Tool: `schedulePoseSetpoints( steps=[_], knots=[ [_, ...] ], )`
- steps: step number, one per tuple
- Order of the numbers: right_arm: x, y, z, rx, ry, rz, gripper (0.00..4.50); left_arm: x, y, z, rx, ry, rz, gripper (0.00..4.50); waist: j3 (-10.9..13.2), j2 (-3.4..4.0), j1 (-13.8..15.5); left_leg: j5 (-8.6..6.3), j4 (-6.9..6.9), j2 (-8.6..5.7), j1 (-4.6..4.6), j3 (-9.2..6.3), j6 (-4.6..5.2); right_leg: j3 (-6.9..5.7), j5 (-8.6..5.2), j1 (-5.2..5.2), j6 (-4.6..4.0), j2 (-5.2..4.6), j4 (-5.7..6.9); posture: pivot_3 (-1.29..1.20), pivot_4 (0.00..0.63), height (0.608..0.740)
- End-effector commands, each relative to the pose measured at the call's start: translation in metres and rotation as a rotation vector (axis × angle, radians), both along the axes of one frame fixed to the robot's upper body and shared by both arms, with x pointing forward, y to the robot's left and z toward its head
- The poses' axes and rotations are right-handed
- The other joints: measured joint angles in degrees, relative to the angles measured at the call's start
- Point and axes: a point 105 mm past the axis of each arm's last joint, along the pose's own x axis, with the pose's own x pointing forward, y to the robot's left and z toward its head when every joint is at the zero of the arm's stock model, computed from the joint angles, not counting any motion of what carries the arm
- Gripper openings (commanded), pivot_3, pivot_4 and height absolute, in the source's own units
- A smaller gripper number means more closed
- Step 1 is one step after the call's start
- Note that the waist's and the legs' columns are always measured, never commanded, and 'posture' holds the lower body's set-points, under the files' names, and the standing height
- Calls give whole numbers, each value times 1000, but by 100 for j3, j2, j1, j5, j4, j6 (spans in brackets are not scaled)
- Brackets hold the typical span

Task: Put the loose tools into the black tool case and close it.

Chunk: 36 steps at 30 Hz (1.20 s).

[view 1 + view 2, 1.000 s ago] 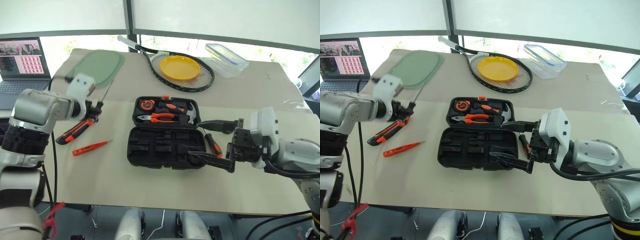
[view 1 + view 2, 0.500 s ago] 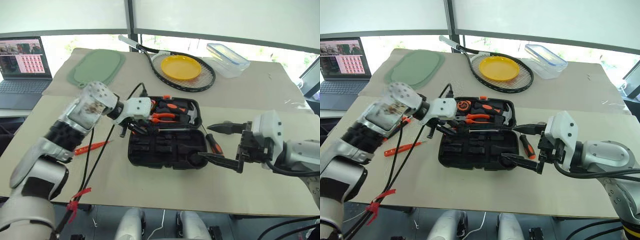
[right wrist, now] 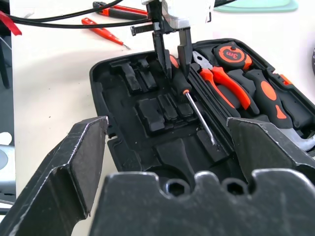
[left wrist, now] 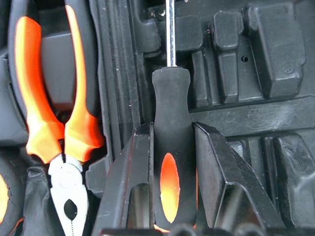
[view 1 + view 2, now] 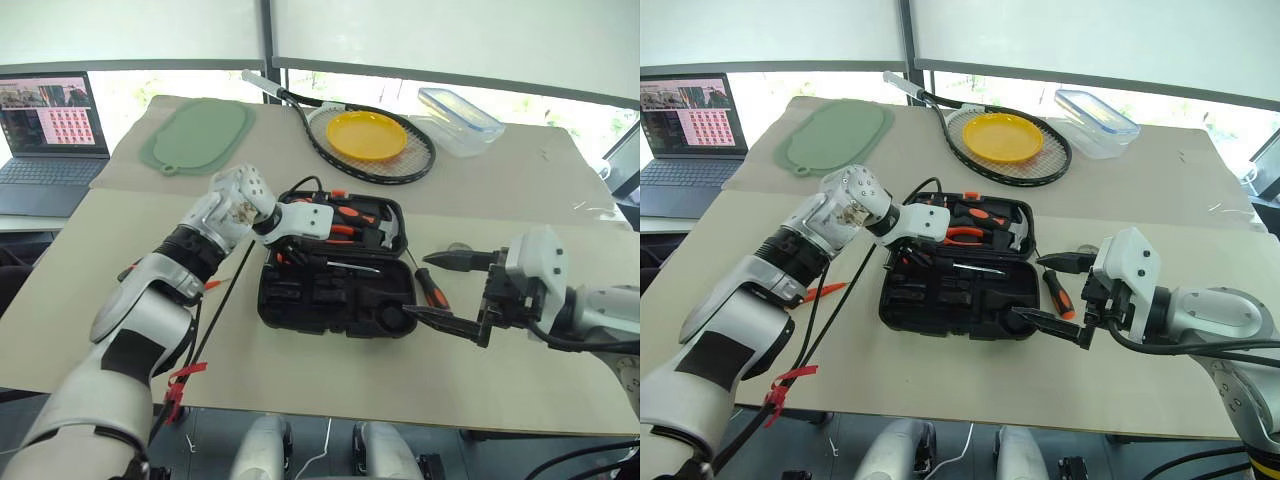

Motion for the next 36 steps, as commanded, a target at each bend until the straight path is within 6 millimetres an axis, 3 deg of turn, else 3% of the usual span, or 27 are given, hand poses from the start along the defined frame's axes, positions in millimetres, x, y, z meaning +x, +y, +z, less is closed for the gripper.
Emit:
schedulePoseSetpoints(
  steps=[1, 5, 7, 12, 17, 20, 25, 27, 36],
  knots=[
    [-2, 1, 13, 7, -78, -1, 4500, 6, 1, 1, 37, -25, 39, 765, 0, 0, 4, 0, 0, 0, 0, 0, 0, 0, 0, 0, 0, 0, 0, 0, 150, 738],
    [-2, 2, 13, 19, -83, -1, 4500, 9, 2, 0, 52, -35, 60, 765, 0, 0, 8, 0, 2, 0, 0, -2, 0, -1, 1, 1, 1, 0, 2, 0, 150, 738],
    [-2, 3, 14, 26, -86, -1, 4500, 9, 0, 3, 39, -44, 54, 1745, 0, 0, 7, 0, 3, 0, 1, -3, 1, -1, 1, 2, 1, -1, 4, 0, 150, 738],
    [-2, 4, 14, 37, -81, 6, 4500, 11, -6, 21, -39, -82, 55, 3302, 0, 0, 8, 1, 6, 2, -4, -4, 2, 0, 3, -2, 3, -1, 5, 0, 150, 738],
    [-2, 3, 13, 38, -77, 9, 4500, 11, -7, 33, -120, -115, 47, 3302, 0, 0, 2, -2, 18, 5, -12, -6, 6, -3, 4, -4, 4, 0, 6, 0, 150, 738],
    [-1, 4, 13, 38, -76, 14, 4500, 10, -10, 37, -181, -116, 35, 2542, 0, 0, -6, -4, 22, 7, -13, -6, 9, -2, 4, -3, 5, -1, 6, 0, 150, 738],
    [0, 5, 13, 38, -76, 21, 4500, 14, -13, 32, -211, -131, 28, 657, 0, 0, -8, -4, 24, 5, -13, -5, 9, -3, 4, -3, 6, 0, 6, 0, 150, 738],
    [0, 5, 14, 38, -77, 23, 4500, 16, -14, 29, -215, -135, 31, 97, 0, 0, 3, -4, 25, 4, -13, -6, 9, -3, 5, -2, 6, 0, 6, 0, 150, 738],
    [0, 5, 14, 38, -76, 18, 4500, 16, -11, 8, -145, -108, 24, 97, 0, 0, -7, -6, 30, 3, -16, -5, 12, -3, 6, -3, 7, 0, 6, 0, 150, 738]
  ],
)
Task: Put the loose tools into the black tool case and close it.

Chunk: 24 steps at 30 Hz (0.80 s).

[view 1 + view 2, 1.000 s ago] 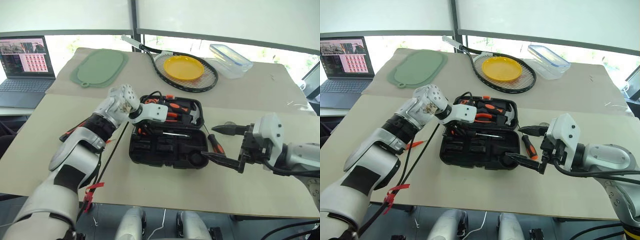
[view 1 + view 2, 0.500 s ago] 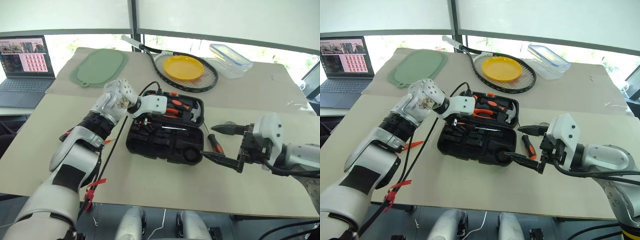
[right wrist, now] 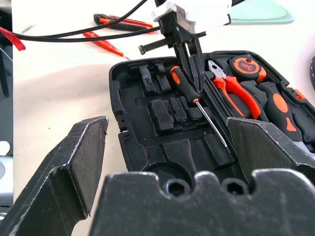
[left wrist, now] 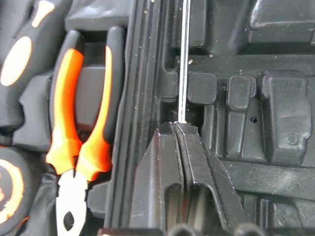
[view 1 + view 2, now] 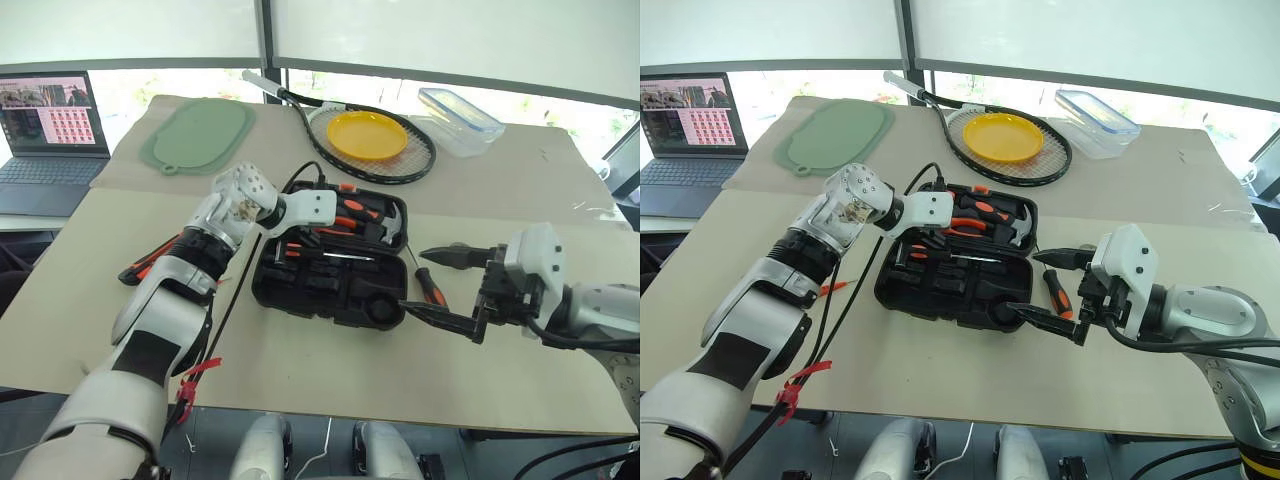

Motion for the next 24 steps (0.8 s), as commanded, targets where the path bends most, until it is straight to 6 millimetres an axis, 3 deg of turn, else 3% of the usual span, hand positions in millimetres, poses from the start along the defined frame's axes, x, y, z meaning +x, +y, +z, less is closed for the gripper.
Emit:
schedulePoseSetpoints(
  steps=[1, 10, 16, 18, 22, 24],
  knots=[
    [-2, 1, 11, 7, -60, 7, 4500, 2, 0, -3, 42, -34, -2, 97, 0, 0, 1, 0, 0, 0, 0, 0, 0, 0, 0, 0, 0, 0, 0, 0, 150, 738],
    [-1, 1, 11, 12, -62, 1, 4500, 4, 0, -29, 133, -90, -43, 97, -2, 2, 0, -1, 3, 0, 3, 0, 1, 1, 1, 5, 1, -1, 1, 0, 150, 738],
    [-1, -4, 8, 7, -55, -26, 4500, 6, 1, -25, 82, -76, -15, 97, -7, 9, 16, -2, 8, 1, 7, -1, 3, 0, 3, 12, 5, -3, 2, 0, 150, 738],
    [0, -9, 6, 6, -50, -59, 4500, 8, 1, -13, 9, -80, 10, 97, -7, 9, 13, -2, 10, 1, 7, 0, 4, 1, 4, 11, 7, -4, 3, 0, 150, 738],
    [6, -39, -5, 7, -27, -256, 4500, 5, 4, 37, -320, -57, 56, 97, -7, 9, -8, -2, 10, 6, 0, 1, 4, 2, 5, 2, 7, -3, 4, 0, 150, 738],
    [5, -58, -15, 25, 16, -373, 4500, -6, 15, 56, -446, 5, 67, 603, -7, 9, -27, -2, 10, 10, -6, 0, 4, 0, 5, -2, 7, -2, 4, 0, 150, 738]
  ],
)
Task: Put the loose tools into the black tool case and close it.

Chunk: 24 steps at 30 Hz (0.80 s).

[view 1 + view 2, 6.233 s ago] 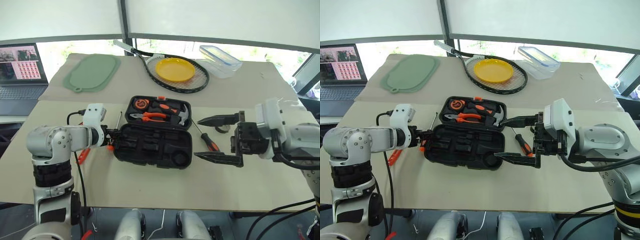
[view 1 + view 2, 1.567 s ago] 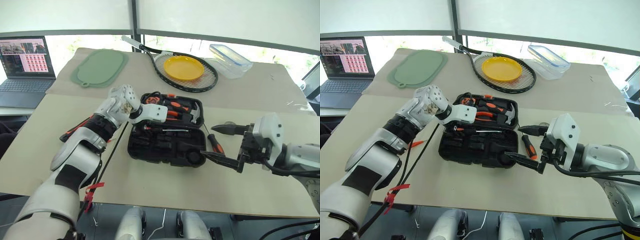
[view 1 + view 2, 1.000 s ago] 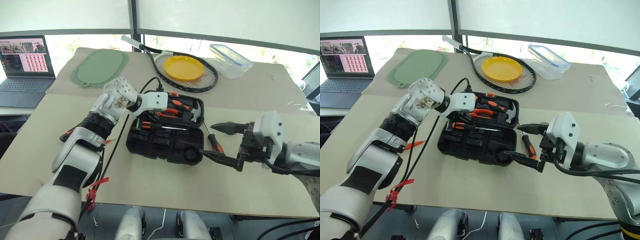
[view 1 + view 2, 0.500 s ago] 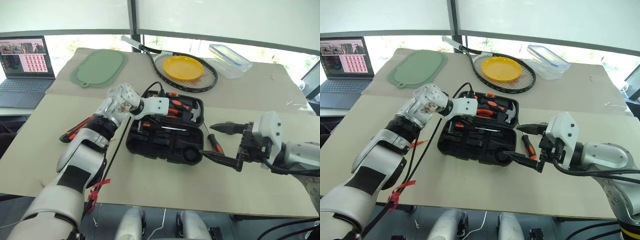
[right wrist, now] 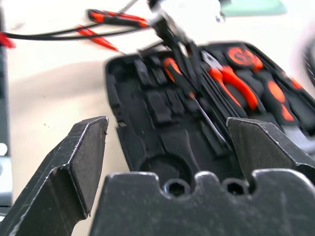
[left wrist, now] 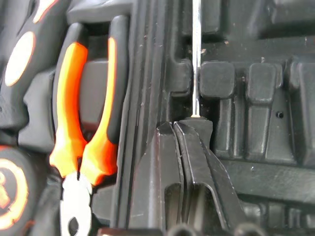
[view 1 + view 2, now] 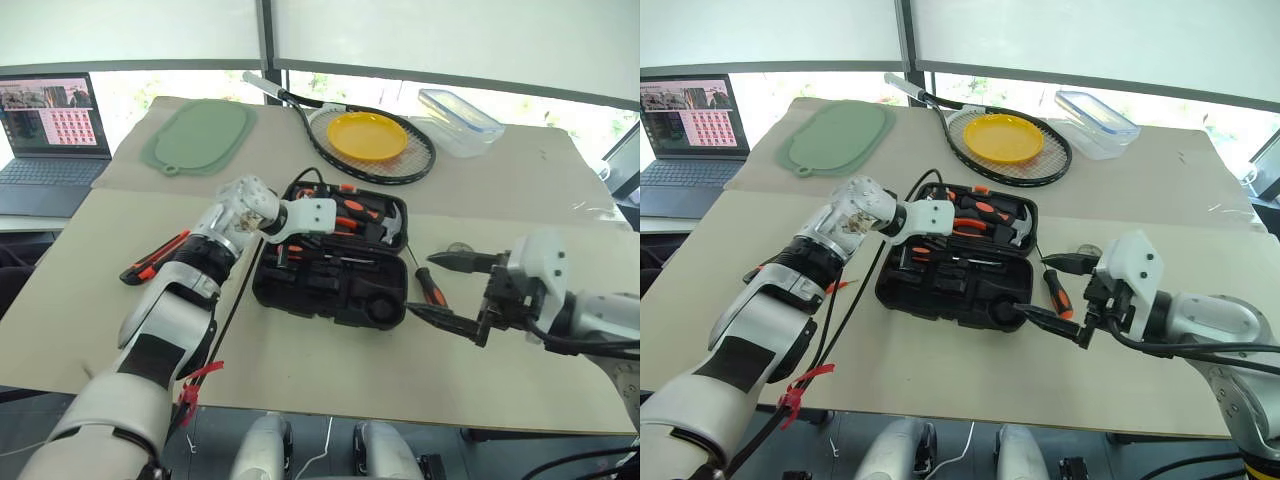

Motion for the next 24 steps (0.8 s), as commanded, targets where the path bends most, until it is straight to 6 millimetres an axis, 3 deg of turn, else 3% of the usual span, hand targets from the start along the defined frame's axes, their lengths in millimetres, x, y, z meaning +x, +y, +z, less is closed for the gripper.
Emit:
schedulePoseSetpoints(
  steps=[1, 6, 10, 12, 16, 24],
  knots=[
    [-1, -38, -6, 22, 7, -233, 4500, -19, 15, 59, -285, 59, -4, 834, 0, 1, -21, 0, -1, -1, -2, 0, 0, 0, 0, -1, 0, -1, 0, 0, 150, 738],
    [-23, -75, -28, 22, 102, -418, 4500, -76, 36, 76, -444, 196, -66, 2578, -18, 32, -106, 0, -1, 2, 4, 0, 0, 4, -1, 5, 2, -4, 1, 0, 150, 738],
    [-37, -90, -35, 11, 154, -474, 4500, -116, 43, 81, -516, 254, -113, 4016, -20, 36, -110, -1, -3, 3, 20, 3, 0, 11, -2, 15, 4, -4, 4, 0, 150, 738],
    [-39, -93, -36, 14, 173, -478, 4500, -131, 45, 77, -512, 274, -111, 4461, -20, 37, -113, 0, -2, 4, 38, 4, -1, 15, -2, 27, 3, -2, 7, 0, 150, 738],
    [-26, -79, -45, 37, 198, -431, 4500, -151, 43, 65, -481, 286, -106, 4461, -22, 39, -135, 0, -8, 6, 64, 7, -3, 22, -3, 48, 0, 1, 6, 0, 150, 738],
    [27, -45, -63, 112, 183, -384, 4500, -144, 39, 69, -499, 227, -59, 4461, -20, 39, -109, 0, -13, -2, 92, 7, -4, 21, -5, 80, -1, 3, -8, 0, 150, 738]
  ],
)
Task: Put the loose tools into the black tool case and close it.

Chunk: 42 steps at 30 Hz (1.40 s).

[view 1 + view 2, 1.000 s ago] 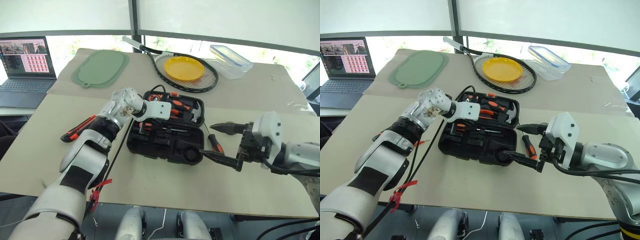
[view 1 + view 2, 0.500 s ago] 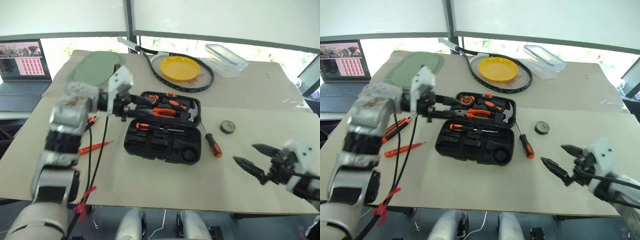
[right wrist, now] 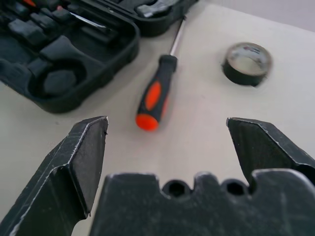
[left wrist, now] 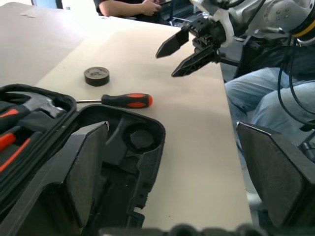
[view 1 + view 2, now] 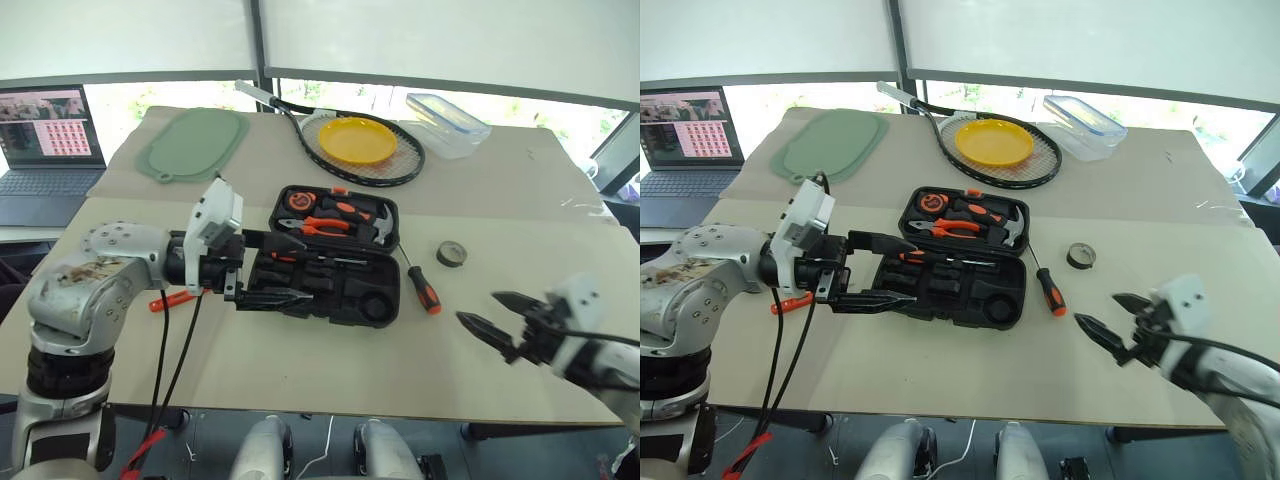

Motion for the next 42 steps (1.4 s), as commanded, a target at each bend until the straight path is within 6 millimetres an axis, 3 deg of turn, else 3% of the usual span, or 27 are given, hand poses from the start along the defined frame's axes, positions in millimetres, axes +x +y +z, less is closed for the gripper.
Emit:
schedulePoseSetpoints(
  steps=[1, 4, 8, 13, 19, 27, 33, 38, 42],
  knots=[
    [23, 9, -5, -10, -34, -26, 4500, -2, -3, 10, -5, -53, 0, 4461, 0, 0, 1, 0, -2, 0, 0, 0, 0, 0, 0, 0, 0, 0, 0, 0, 150, 738],
    [41, 21, -21, -20, -6, -32, 4500, 1, -1, 10, 10, -69, 29, 4461, 0, 1, -13, 0, -4, -1, 0, 3, 0, 1, 0, -2, -1, 1, 0, 0, 150, 738],
    [57, 21, -39, -74, 9, -86, 4500, 1, 0, 9, 21, -54, 33, 4461, 1, 2, -1, 1, -9, -3, -1, 4, -1, 0, -1, -6, -2, -1, 2, 0, 150, 738],
    [58, 28, -41, -52, -9, -79, 3002, 4, 1, 11, 15, -69, 48, 4500, 1, 2, -12, 1, -9, 0, -1, 5, -1, 0, -1, -5, -2, 1, 2, 0, 150, 738],
    [29, 24, -36, -45, -31, -107, 1122, 1, 0, 7, 20, -71, 38, 4500, 1, 2, -1, 1, -23, -1, -1, 6, -2, -1, -2, -7, -2, -4, -1, 0, 150, 738],
    [-13, 2, 4, -39, -19, -86, 1040, -4, 13, 0, 58, -58, 63, 4500, 1, 3, -18, 10, -50, 1, -1, 14, -16, 9, -5, -29, -9, -2, 3, 0, 150, 738],
    [-33, 22, 41, -96, -34, 326, 1040, -17, 25, -9, 121, 4, 32, 4500, 2, 3, -42, 9, -58, 4, 4, 14, -16, 9, -8, -26, -15, 1, -4, 0, 150, 738],
    [-13, 41, 48, -168, -68, 603, 1040, -19, 32, -10, 155, 20, 24, 4500, 5, -2, -73, 11, -68, 4, 15, 16, -18, 10, -12, -23, -19, 2, -9, 0, 150, 738],
    [31, 64, 46, -222, -127, 694, 1040, -15, 33, -6, 150, 1, 34, 4500, 14, -15, -85, 15, -70, -1, 8, 21, -23, 9, -13, -35, -23, 4, -12, 0, 150, 738]
  ],
)
